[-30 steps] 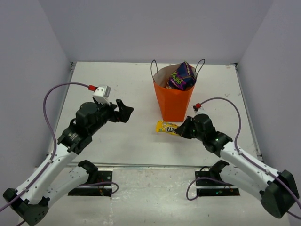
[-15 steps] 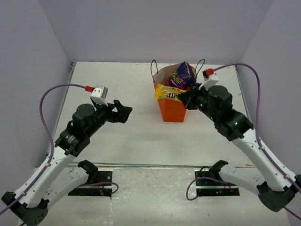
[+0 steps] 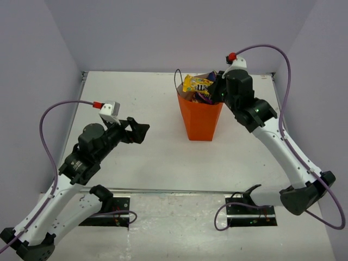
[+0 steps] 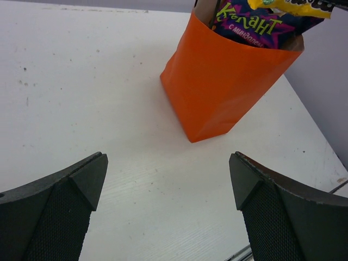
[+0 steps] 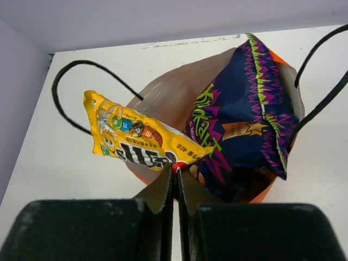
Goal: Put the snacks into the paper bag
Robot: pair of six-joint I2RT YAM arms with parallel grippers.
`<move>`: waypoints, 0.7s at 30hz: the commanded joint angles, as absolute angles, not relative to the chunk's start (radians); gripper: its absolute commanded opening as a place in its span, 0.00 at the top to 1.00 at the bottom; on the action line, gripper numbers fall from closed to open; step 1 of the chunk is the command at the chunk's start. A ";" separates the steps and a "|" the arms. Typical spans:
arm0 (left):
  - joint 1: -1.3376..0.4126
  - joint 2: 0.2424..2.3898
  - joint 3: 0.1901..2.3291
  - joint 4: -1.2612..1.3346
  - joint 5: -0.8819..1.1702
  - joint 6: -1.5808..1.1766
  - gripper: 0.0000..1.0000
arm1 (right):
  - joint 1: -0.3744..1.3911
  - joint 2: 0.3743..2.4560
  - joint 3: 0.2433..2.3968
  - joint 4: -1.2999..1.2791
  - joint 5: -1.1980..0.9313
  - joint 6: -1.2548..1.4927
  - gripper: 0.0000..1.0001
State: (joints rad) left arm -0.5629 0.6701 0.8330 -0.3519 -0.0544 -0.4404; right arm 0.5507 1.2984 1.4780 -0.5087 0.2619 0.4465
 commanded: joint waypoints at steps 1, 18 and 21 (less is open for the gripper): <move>-0.558 0.653 0.830 -0.364 -0.087 -0.413 0.00 | 0.529 1.345 1.548 -0.497 0.313 0.411 1.00; -0.558 0.666 0.845 -0.385 -0.167 -0.336 0.00 | 0.525 1.045 1.384 -0.270 0.348 0.287 0.01; -0.558 0.666 0.848 -0.388 -0.196 -0.330 0.00 | 0.525 0.922 1.267 -0.255 0.354 0.317 0.01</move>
State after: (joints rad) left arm -0.5629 0.6701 0.8280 -0.3866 -0.1364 -0.3767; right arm 0.5251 0.9993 1.3399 -0.3412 0.3492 0.3275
